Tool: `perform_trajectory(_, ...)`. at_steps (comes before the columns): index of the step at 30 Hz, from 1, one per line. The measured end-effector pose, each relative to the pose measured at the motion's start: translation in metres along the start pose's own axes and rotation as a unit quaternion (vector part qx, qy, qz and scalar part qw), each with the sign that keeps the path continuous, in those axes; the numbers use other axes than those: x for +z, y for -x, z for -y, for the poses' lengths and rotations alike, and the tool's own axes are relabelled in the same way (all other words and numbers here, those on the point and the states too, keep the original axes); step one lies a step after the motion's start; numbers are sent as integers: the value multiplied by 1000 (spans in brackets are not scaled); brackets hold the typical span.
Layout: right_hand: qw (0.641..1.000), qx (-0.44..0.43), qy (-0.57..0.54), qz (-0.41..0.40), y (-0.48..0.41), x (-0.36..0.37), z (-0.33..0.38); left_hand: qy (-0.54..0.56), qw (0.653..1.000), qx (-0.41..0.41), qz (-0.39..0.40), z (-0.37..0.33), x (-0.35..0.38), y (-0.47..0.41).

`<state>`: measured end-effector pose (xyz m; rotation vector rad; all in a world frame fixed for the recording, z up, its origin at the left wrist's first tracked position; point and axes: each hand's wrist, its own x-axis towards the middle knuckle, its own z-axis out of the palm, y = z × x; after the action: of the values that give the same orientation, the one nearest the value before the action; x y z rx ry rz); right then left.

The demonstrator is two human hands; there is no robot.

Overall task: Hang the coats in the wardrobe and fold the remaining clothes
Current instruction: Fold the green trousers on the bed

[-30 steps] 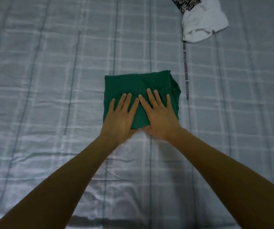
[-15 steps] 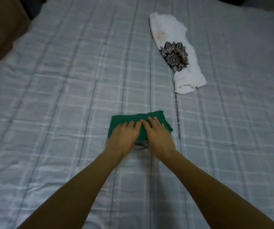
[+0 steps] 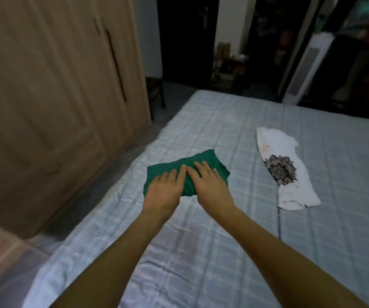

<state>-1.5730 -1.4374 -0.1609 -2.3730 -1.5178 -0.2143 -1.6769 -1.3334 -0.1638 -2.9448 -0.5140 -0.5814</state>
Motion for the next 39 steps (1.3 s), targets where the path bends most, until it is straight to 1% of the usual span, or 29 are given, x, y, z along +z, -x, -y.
perform_trajectory(3,998,-51,-7,-19,-13,-36,53,-48,998,-31,-19,28,-64,22)
perform_trajectory(7,991,-120,-9,-53,-16,-72,121,-111,992,-57,-15,59,-146,67)
perform_trajectory(9,984,-165,-21,-59,-17,-94,159,-152,985,-84,-14,73,-184,94)
perform_trajectory(13,962,-256,-32,-84,-17,-131,236,-216,963,-160,-2,96,-256,146)
perform_trajectory(18,935,-340,-61,-82,-10,-173,332,-254,936,-242,-11,121,-331,212)
perform_trajectory(22,910,-402,-63,-74,0,-186,402,-280,909,-309,-24,138,-375,263)
perform_trajectory(26,891,-442,-64,-80,12,-194,467,-302,881,-363,-30,158,-405,315)
perform_trajectory(31,863,-487,-88,-102,21,-187,547,-318,856,-405,-38,190,-436,374)
perform_trajectory(34,859,-487,-112,-107,23,-181,596,-323,850,-412,-52,215,-457,405)
perform_trajectory(39,857,-484,-136,-114,27,-174,663,-324,848,-418,-41,262,-480,450)
